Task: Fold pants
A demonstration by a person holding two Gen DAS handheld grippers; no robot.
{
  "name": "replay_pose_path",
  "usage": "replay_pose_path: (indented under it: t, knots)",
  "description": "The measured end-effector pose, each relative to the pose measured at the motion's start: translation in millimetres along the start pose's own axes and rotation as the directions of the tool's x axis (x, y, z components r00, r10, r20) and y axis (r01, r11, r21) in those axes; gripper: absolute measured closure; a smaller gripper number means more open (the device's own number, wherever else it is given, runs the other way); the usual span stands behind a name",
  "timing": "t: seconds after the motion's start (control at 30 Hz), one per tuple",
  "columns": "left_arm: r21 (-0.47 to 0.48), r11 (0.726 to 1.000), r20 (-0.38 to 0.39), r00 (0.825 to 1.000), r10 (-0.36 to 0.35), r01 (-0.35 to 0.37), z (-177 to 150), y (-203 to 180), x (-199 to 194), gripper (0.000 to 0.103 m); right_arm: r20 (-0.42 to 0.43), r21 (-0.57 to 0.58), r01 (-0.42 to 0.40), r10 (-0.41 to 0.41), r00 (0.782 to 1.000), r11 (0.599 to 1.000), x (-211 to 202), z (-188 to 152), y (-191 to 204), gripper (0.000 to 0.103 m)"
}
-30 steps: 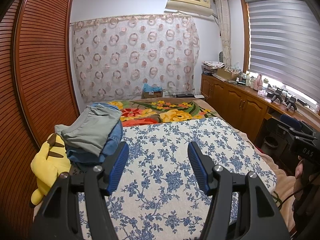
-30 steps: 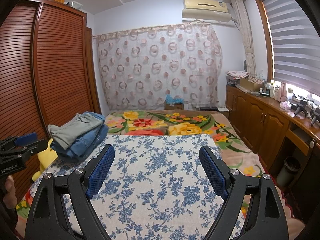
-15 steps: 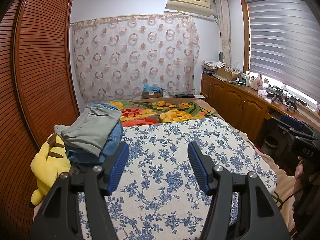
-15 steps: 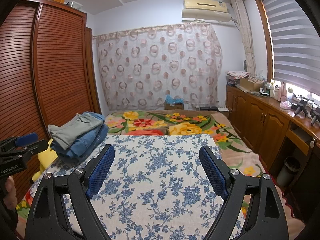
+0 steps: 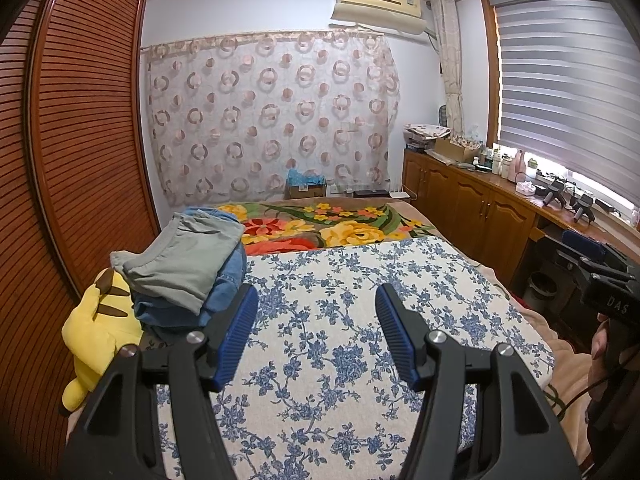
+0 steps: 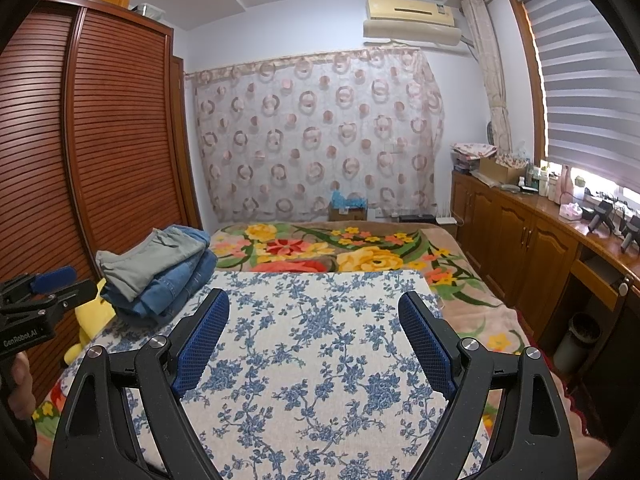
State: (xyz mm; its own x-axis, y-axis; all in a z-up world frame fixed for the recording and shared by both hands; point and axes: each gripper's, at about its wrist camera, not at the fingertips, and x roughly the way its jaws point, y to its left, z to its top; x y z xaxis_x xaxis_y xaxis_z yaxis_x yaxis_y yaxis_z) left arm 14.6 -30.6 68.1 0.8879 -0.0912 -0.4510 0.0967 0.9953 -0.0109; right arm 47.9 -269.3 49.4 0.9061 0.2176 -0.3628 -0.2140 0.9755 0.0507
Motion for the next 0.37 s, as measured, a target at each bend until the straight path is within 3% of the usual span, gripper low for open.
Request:
replay_pose_path:
  t: [0.37]
  knots:
    - [0.0, 1.0, 0.001, 1.0, 0.0, 0.0, 0.5, 0.4, 0.5, 0.042, 0.002, 0.0, 0.001, -0.001, 1.0, 1.0, -0.3, -0.4, 0.1, 0.014]
